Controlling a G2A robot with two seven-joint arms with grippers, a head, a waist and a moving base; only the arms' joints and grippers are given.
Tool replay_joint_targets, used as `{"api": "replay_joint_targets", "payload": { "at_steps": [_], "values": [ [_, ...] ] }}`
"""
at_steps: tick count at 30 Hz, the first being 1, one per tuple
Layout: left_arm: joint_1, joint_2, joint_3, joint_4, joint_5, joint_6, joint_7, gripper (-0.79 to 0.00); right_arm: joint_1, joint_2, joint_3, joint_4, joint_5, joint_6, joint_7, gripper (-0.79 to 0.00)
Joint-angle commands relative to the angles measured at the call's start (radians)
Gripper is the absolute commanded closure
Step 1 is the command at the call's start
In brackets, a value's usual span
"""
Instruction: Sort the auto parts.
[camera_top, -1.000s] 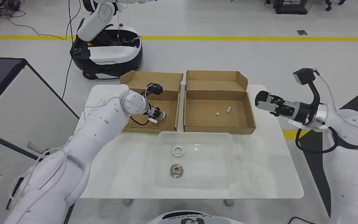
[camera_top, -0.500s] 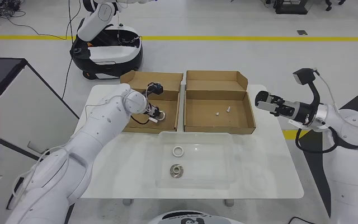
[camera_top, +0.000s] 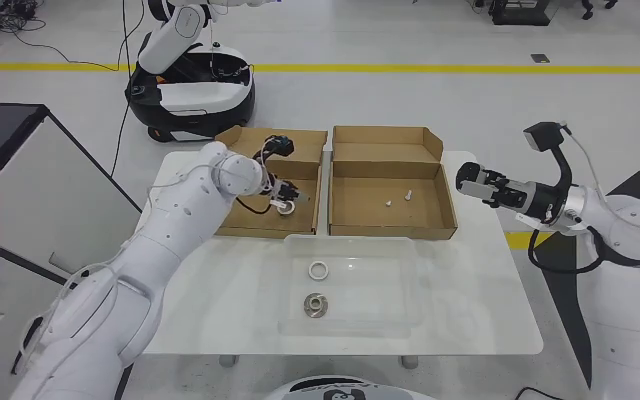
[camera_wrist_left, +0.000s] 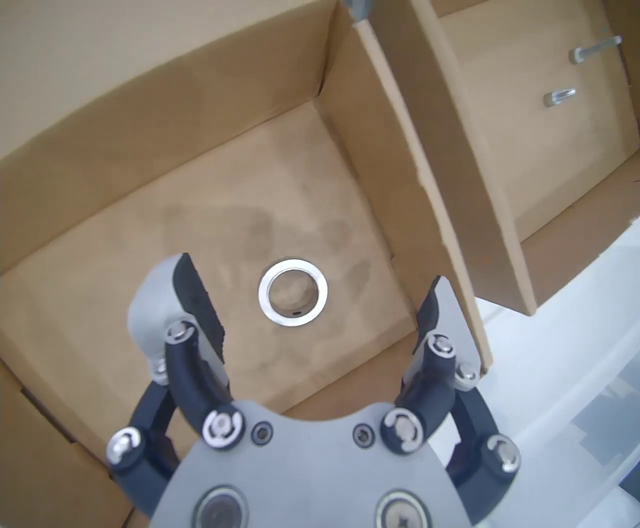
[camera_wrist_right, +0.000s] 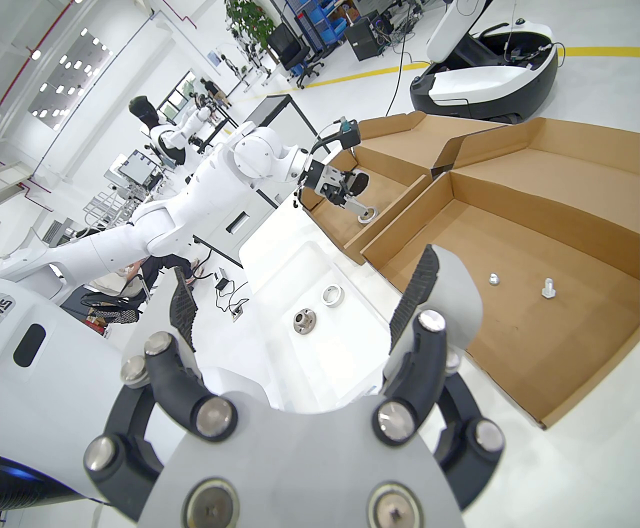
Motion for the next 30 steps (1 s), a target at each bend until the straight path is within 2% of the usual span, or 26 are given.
{"api": "replay_joint_targets", "payload": {
  "at_steps": [1,5,15,30],
  "values": [
    [0.013,0.011,-0.026,-0.043,-0.002,0.003,-0.001,-0.785,0.0,0.0,0.0,0.0,0.0,0.0,0.0,-0.785],
    [0.059,0.036,-0.083,-0.165,-0.016,0.01,-0.022,-0.785,0.0,0.0,0.0,0.0,0.0,0.0,0.0,-0.785],
    [0.22,0.096,-0.219,-0.571,-0.066,0.084,-0.159,-0.785,0.0,0.0,0.0,0.0,0.0,0.0,0.0,-0.785],
    [0.226,0.096,-0.223,-0.584,-0.075,0.089,-0.162,-0.785,0.0,0.0,0.0,0.0,0.0,0.0,0.0,-0.785]
  ]
}}
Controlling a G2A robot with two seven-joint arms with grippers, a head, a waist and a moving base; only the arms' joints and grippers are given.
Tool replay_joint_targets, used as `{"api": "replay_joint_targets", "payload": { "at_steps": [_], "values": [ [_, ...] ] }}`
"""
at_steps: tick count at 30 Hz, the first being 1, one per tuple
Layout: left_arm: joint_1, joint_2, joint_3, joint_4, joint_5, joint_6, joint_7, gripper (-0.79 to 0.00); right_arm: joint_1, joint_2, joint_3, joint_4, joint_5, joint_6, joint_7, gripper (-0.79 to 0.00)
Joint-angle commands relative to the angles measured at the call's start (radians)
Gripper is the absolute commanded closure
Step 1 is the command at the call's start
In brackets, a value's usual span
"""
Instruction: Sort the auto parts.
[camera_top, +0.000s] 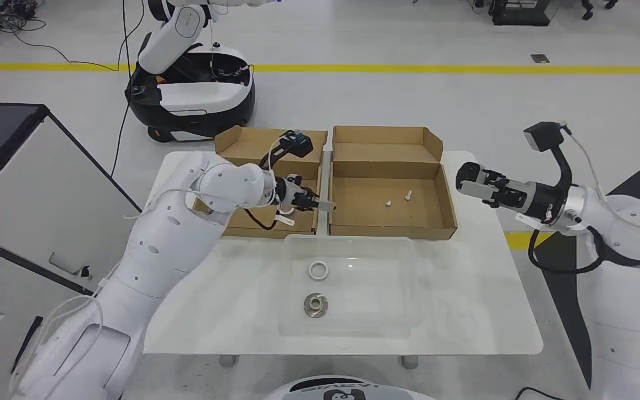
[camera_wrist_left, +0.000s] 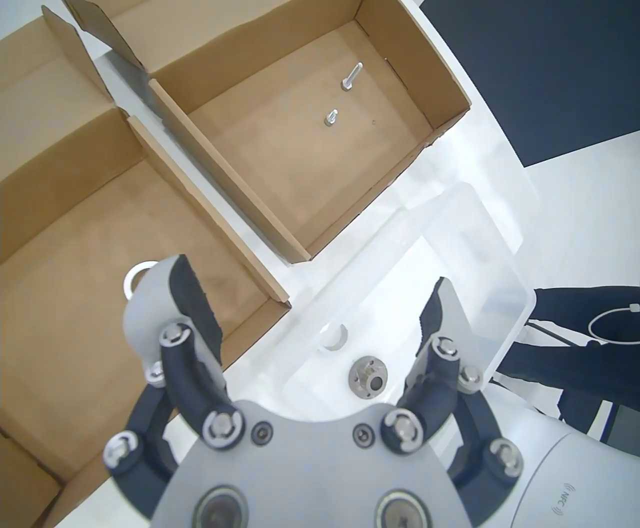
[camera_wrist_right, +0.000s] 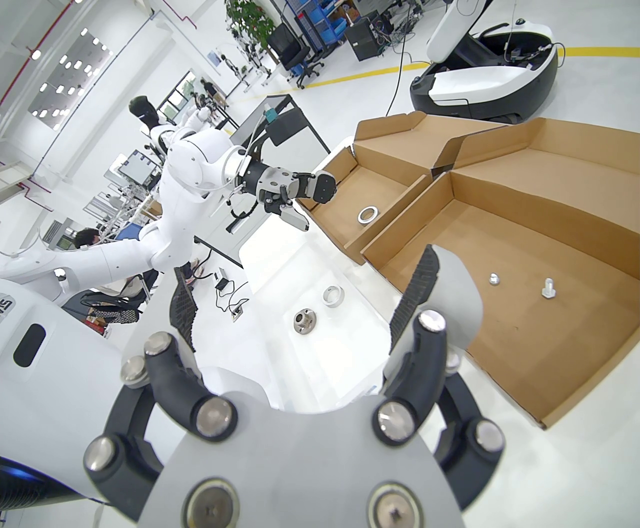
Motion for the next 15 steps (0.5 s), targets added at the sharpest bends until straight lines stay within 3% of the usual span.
{"api": "replay_joint_targets", "payload": {
  "at_steps": [1,7,11,14,15],
  "values": [
    [0.0,0.0,0.0,0.0,0.0,0.0,0.0,-0.785,0.0,0.0,0.0,0.0,0.0,0.0,0.0,-0.785],
    [0.002,0.014,0.003,-0.08,0.127,-0.048,-0.055,-0.785,0.0,0.0,0.0,0.0,0.0,0.0,0.0,-0.785],
    [0.002,0.027,0.007,-0.168,0.182,-0.042,-0.204,-0.785,0.0,0.0,0.0,0.0,0.0,0.0,0.0,-0.785],
    [-0.022,0.029,0.049,-0.213,0.246,-0.009,-0.358,-0.785,0.0,0.0,0.0,0.0,0.0,0.0,0.0,-0.785],
    [-0.034,0.026,0.07,-0.232,0.265,0.011,-0.363,-0.785,0.0,0.0,0.0,0.0,0.0,0.0,0.0,-0.785]
  ]
}}
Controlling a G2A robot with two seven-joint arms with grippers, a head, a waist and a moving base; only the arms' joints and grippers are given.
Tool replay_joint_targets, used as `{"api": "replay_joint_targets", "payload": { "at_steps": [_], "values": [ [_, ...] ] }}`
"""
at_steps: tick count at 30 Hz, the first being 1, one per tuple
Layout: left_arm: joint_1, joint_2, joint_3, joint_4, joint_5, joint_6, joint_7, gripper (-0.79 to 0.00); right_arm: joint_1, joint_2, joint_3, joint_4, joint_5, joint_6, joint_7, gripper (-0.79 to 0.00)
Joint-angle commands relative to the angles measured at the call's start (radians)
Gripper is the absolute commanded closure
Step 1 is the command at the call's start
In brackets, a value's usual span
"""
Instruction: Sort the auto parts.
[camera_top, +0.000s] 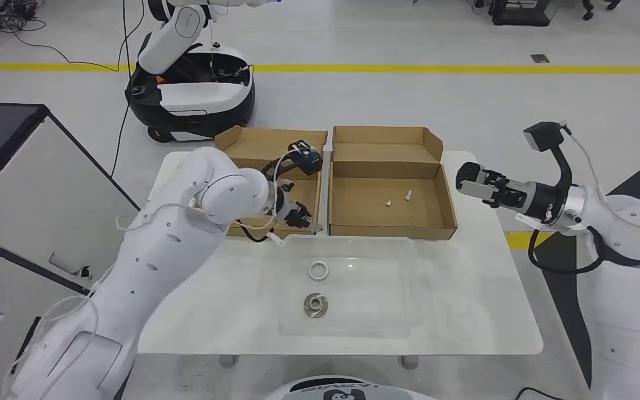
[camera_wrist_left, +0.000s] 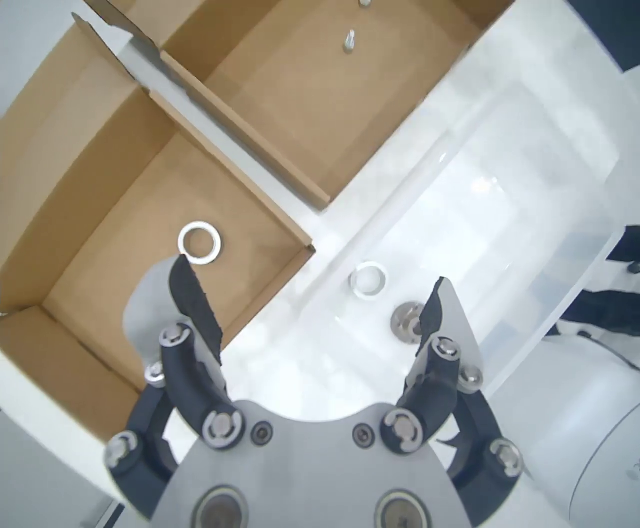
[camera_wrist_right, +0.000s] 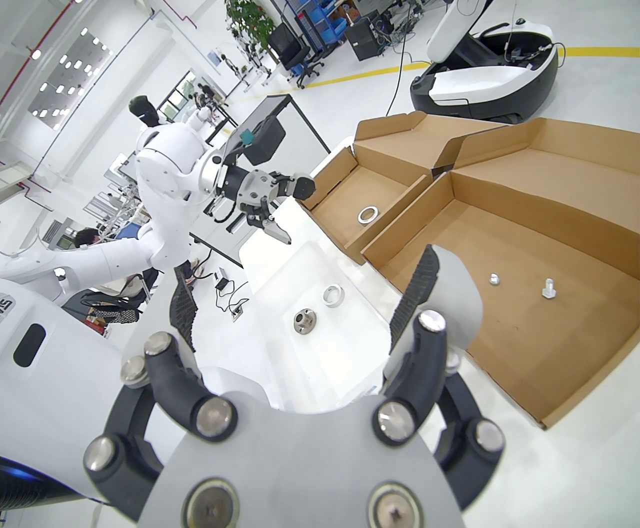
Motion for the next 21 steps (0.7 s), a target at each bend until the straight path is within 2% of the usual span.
{"api": "replay_joint_targets", "payload": {
  "at_steps": [1,8,10,21],
  "values": [
    [-0.018,-0.004,0.044,-0.023,0.019,0.037,-0.044,-0.785,0.0,0.0,0.0,0.0,0.0,0.0,0.0,-0.785],
    [-0.126,-0.007,0.237,-0.032,-0.042,0.074,-0.044,-0.785,0.0,0.0,0.0,0.0,0.0,0.0,0.0,-0.785],
    [-0.154,-0.01,0.271,-0.038,-0.069,0.088,-0.044,-0.785,0.0,0.0,0.0,0.0,0.0,0.0,0.0,-0.785],
    [-0.154,-0.01,0.271,-0.038,-0.069,0.088,-0.044,-0.785,0.0,0.0,0.0,0.0,0.0,0.0,0.0,-0.785]
  ]
}}
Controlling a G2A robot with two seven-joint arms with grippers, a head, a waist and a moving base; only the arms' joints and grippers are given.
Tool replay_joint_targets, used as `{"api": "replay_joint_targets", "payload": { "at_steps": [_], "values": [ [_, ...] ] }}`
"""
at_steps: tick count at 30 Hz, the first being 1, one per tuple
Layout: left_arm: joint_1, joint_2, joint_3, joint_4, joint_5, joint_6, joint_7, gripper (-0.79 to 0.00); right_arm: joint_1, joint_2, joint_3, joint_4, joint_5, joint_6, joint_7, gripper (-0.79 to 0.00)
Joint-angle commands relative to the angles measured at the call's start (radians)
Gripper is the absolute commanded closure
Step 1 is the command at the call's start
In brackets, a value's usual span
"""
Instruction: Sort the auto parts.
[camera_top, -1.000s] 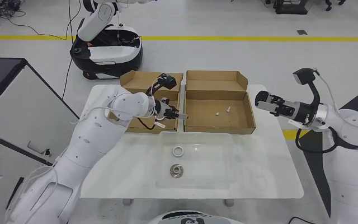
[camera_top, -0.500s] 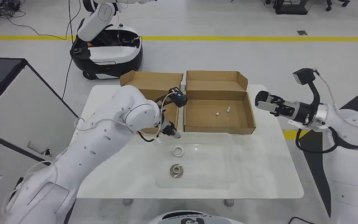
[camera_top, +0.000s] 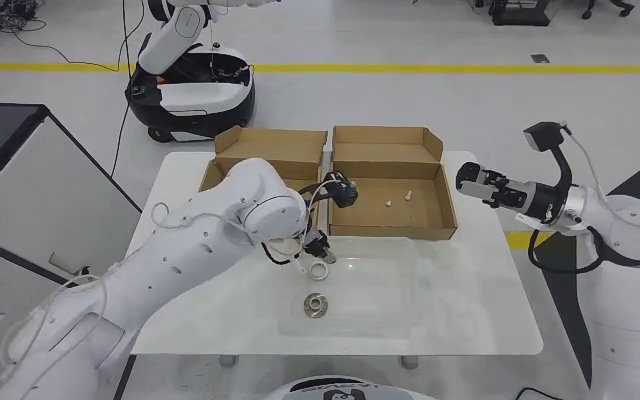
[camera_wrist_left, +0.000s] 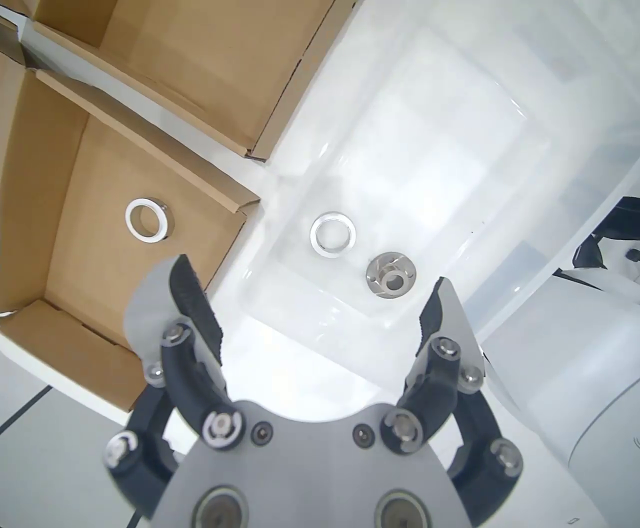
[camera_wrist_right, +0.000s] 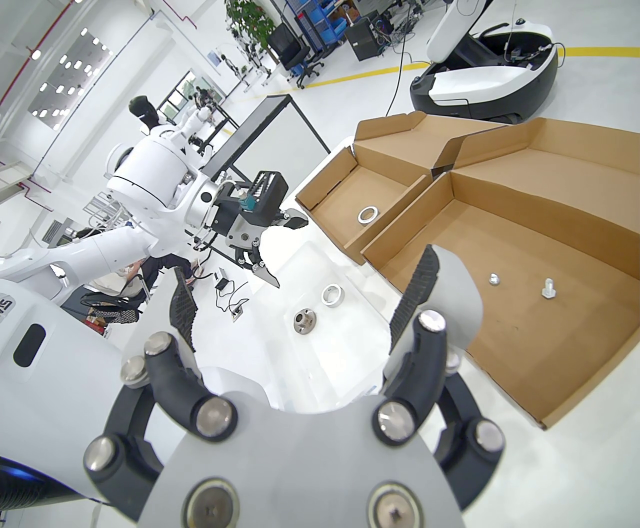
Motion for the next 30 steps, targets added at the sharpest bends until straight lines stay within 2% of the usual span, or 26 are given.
{"api": "replay_joint_targets", "payload": {
  "at_steps": [1,8,13,18,26,30],
  "values": [
    [0.006,0.0,0.003,-0.001,0.005,-0.01,0.013,-0.785,0.0,0.0,0.0,0.0,0.0,0.0,0.0,-0.785],
    [0.001,0.0,0.084,-0.057,0.022,-0.116,0.0,-0.785,0.0,0.0,0.0,0.0,0.0,0.0,0.0,-0.785],
    [-0.07,-0.005,0.194,-0.055,-0.035,-0.158,0.0,-0.785,0.0,0.0,0.0,0.0,0.0,0.0,0.0,-0.785],
    [-0.155,-0.008,0.268,-0.035,-0.149,-0.171,0.0,-0.785,0.0,0.0,0.0,0.0,0.0,0.0,0.0,-0.785],
    [-0.159,-0.008,0.276,-0.033,-0.146,-0.172,0.0,-0.785,0.0,0.0,0.0,0.0,0.0,0.0,0.0,-0.785],
    [-0.141,-0.005,0.3,-0.02,-0.145,-0.241,0.0,-0.785,0.0,0.0,0.0,0.0,0.0,0.0,0.0,-0.785]
  ]
}}
